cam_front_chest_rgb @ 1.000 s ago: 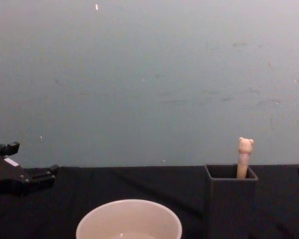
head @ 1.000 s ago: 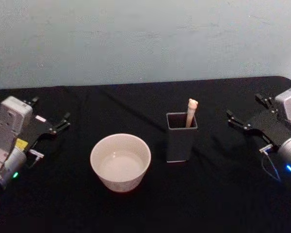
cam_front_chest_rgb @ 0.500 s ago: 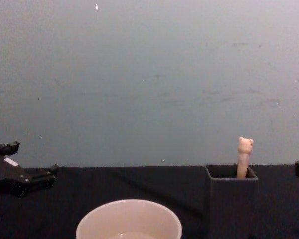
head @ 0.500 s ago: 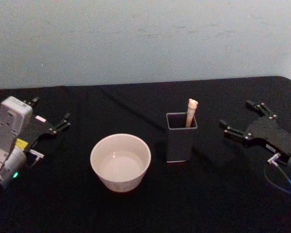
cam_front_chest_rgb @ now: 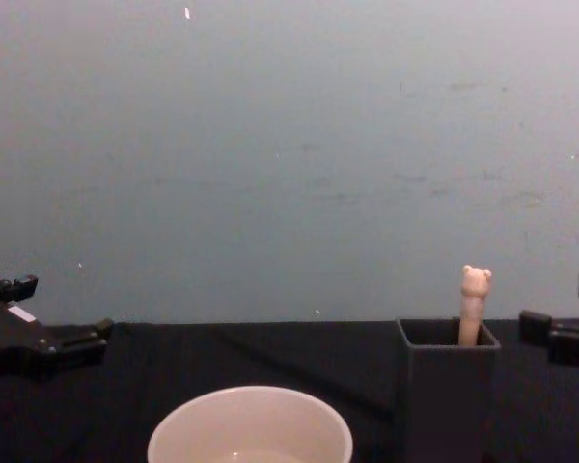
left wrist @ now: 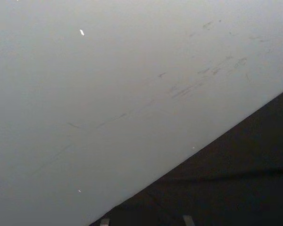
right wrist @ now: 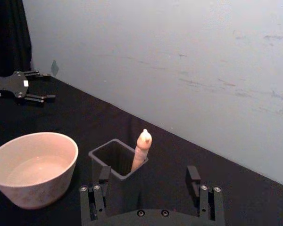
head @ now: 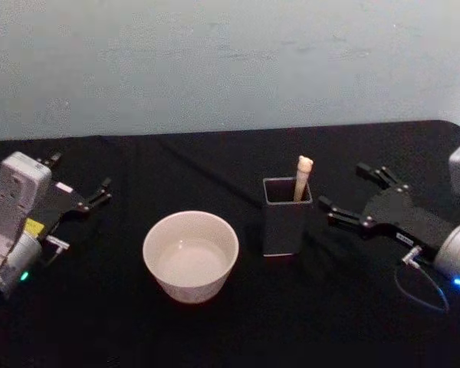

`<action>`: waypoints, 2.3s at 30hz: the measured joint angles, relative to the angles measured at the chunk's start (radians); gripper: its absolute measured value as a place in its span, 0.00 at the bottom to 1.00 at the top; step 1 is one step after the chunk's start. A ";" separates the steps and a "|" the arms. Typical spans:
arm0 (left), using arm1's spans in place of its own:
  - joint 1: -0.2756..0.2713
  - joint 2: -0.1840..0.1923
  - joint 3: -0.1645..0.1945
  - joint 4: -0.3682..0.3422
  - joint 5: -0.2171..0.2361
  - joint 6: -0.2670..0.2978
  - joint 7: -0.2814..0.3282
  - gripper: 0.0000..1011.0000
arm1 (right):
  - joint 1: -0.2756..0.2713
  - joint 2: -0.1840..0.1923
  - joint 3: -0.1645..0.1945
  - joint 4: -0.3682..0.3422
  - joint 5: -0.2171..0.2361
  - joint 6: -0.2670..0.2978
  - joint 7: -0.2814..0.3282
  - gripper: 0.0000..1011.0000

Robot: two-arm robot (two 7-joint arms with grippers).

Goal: Pick up the stirring spoon with one hand, stir inside the cup, then place it back in its original position.

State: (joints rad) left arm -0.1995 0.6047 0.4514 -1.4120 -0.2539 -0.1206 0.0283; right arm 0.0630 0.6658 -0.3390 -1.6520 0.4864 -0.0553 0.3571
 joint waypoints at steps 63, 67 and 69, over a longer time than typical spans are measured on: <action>0.000 0.000 0.000 0.000 0.000 0.000 0.000 0.99 | 0.207 -0.211 -0.017 0.205 -0.094 0.121 0.073 0.99; 0.000 0.000 0.000 0.000 0.000 0.000 0.000 0.99 | 0.207 -0.211 -0.017 0.205 -0.094 0.121 0.072 0.93; 0.000 0.000 0.000 0.000 0.000 0.000 0.000 0.99 | 0.207 -0.211 -0.017 0.205 -0.094 0.120 0.072 0.89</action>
State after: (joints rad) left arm -0.1995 0.6047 0.4514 -1.4120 -0.2539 -0.1205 0.0283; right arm 0.2697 0.4553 -0.3565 -1.4474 0.3924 0.0651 0.4293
